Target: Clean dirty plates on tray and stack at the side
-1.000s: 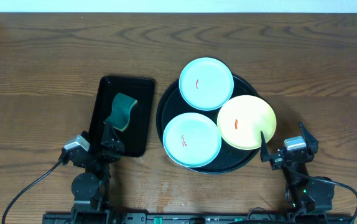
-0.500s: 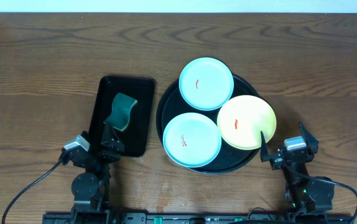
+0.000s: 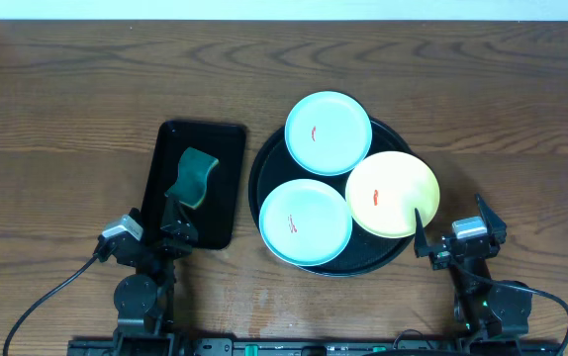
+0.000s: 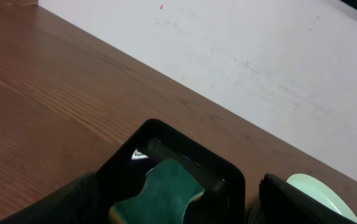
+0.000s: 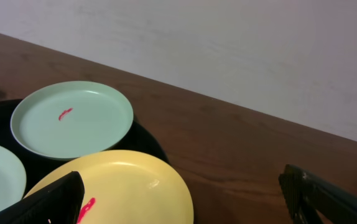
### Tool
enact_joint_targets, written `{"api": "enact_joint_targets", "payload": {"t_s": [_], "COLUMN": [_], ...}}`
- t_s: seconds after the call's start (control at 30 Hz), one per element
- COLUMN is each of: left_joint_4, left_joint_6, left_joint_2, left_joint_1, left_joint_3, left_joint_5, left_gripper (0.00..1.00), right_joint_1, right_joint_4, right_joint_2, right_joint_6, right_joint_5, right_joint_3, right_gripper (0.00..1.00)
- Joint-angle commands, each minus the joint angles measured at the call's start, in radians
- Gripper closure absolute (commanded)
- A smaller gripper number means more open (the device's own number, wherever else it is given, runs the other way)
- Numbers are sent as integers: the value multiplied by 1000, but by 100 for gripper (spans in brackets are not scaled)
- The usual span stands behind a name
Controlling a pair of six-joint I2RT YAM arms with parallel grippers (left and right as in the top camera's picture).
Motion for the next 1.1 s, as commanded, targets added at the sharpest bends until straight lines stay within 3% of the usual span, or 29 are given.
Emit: {"api": "enact_joint_targets", "payload": {"t_s": [0.0,0.37,0.43,0.57,0.8,1.07], "left_joint_4": [-42,-18,-26,-53,9,4], "left_joint_6": [-1,-16,-94,-141,-140,-82], "left_joint_2": [3,3,3,10,13,22], "left_joint_1": [3,2,2,2,2,2], "left_joint_3": [-16,-16,-16,-16,-13,136], "left_joint_5": [-10,-9,-5,146,369,392], "left_gripper": [17,17,17,17,17,17], "right_joint_1": [-7,-7,-7,-7,-6,-6], "right_joint_4": [-4,-2,8,-3,41,48], "right_joint_2": [3,3,3,3,3,3], "right_joint_6": [-8,-8,-8,-7,123,196], "right_joint_5": [-2,-2,-2,-5,-221,-346], "right_joint_3": [-1,-1,-1,-1,-1,51], "right_gripper": [1,1,1,1,1,1]}}
